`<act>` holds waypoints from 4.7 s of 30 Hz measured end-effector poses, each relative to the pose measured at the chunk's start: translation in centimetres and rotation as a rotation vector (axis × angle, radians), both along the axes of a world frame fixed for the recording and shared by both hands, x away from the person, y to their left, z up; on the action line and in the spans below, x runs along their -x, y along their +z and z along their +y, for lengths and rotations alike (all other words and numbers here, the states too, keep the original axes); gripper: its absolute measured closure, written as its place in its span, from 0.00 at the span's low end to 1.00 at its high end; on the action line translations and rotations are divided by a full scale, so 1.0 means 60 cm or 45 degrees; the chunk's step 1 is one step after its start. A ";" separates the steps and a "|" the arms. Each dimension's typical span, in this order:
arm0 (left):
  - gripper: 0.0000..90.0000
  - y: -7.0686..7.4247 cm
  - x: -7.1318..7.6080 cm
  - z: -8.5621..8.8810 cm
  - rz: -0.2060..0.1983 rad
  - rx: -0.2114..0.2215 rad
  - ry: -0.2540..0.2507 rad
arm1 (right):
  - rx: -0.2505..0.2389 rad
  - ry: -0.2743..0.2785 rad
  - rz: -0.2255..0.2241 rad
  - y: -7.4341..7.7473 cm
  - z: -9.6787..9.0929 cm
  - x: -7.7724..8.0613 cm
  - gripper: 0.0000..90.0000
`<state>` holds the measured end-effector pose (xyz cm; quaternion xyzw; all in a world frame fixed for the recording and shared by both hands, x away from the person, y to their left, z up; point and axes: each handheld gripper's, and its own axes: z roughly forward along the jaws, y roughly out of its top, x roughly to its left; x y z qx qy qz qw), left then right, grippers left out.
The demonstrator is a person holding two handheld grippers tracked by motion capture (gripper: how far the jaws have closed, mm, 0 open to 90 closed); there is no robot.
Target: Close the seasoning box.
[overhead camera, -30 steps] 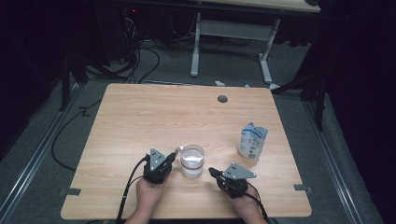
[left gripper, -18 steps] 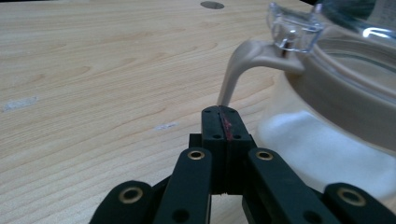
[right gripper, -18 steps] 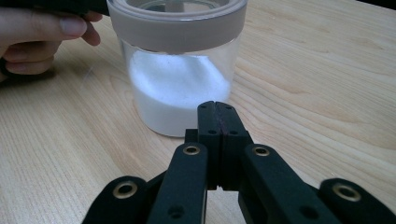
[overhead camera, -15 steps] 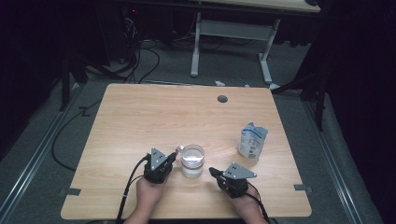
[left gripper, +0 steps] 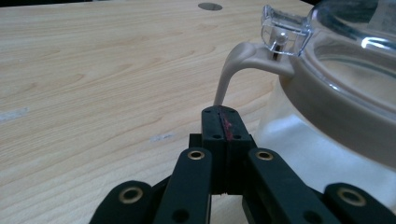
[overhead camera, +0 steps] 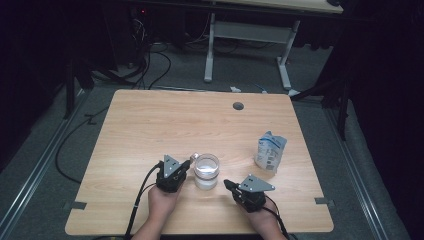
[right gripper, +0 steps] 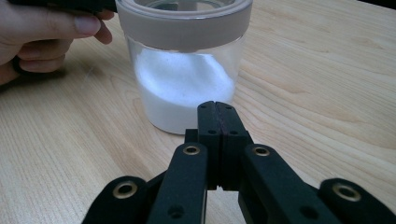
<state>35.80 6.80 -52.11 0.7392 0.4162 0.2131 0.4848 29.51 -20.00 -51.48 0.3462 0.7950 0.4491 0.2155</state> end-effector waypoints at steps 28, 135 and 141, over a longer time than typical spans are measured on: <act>1.00 0.008 -0.008 0.003 -0.011 0.023 -0.032 | -0.004 -0.020 0.003 -0.001 -0.006 -0.001 1.00; 0.41 0.004 0.092 0.175 -0.019 -0.069 0.100 | -0.066 -0.374 -0.090 0.006 -0.191 0.012 0.61; 0.29 0.004 0.089 0.176 -0.020 -0.077 0.093 | -0.036 -0.343 -0.083 0.002 -0.180 0.012 0.59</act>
